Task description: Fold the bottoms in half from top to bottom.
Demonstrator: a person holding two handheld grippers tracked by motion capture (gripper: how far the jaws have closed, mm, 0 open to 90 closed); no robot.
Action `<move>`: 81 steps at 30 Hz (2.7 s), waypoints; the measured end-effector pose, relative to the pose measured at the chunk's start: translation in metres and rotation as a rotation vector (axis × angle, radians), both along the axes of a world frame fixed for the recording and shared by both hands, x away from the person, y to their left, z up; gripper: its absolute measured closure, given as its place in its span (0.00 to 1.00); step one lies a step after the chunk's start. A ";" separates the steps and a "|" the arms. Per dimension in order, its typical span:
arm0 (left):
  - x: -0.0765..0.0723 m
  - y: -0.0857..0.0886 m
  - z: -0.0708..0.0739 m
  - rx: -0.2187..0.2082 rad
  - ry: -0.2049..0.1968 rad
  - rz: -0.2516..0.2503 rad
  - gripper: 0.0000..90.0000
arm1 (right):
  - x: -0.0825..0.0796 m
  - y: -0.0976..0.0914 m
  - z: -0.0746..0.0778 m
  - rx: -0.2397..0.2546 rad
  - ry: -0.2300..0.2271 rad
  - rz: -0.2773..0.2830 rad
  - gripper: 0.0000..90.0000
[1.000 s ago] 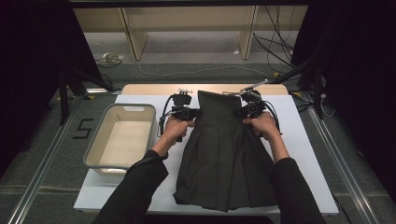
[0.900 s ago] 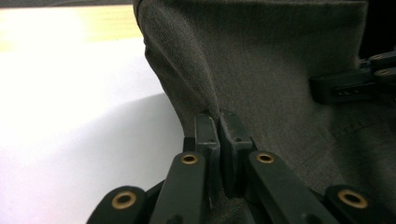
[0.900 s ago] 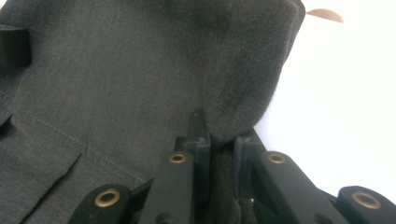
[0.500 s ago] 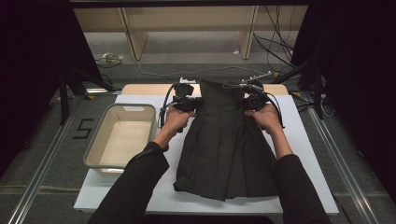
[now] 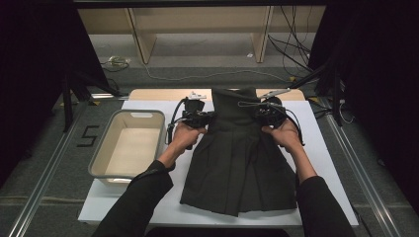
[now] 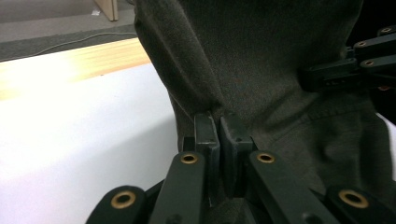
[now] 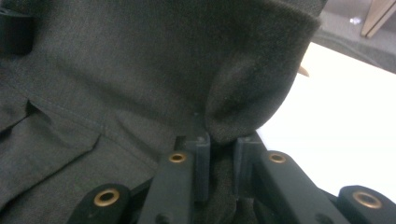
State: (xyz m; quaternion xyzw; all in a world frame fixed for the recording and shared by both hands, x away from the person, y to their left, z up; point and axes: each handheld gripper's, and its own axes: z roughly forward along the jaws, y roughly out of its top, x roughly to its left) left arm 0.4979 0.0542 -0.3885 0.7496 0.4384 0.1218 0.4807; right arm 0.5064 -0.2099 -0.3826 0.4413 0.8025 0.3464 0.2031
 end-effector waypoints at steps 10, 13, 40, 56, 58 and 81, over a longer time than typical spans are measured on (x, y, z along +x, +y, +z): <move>-0.029 0.013 0.003 -0.030 -0.047 -0.060 0.96 | -0.042 -0.002 0.007 0.024 -0.100 0.069 0.90; -0.035 0.014 0.002 -0.028 -0.054 -0.072 0.96 | -0.051 -0.001 0.007 0.017 -0.121 0.084 0.90; -0.114 0.025 -0.019 0.035 -0.088 -0.204 0.96 | -0.134 -0.002 -0.011 0.043 -0.167 0.169 0.88; -0.136 0.027 -0.034 0.069 -0.064 -0.258 0.95 | -0.163 -0.002 -0.026 0.011 -0.145 0.207 0.85; -0.136 0.028 -0.035 0.072 -0.062 -0.264 0.95 | -0.166 -0.002 -0.028 0.006 -0.141 0.209 0.85; -0.150 0.030 -0.040 0.166 -0.028 -0.246 0.61 | -0.181 -0.005 -0.045 -0.039 -0.119 0.225 0.84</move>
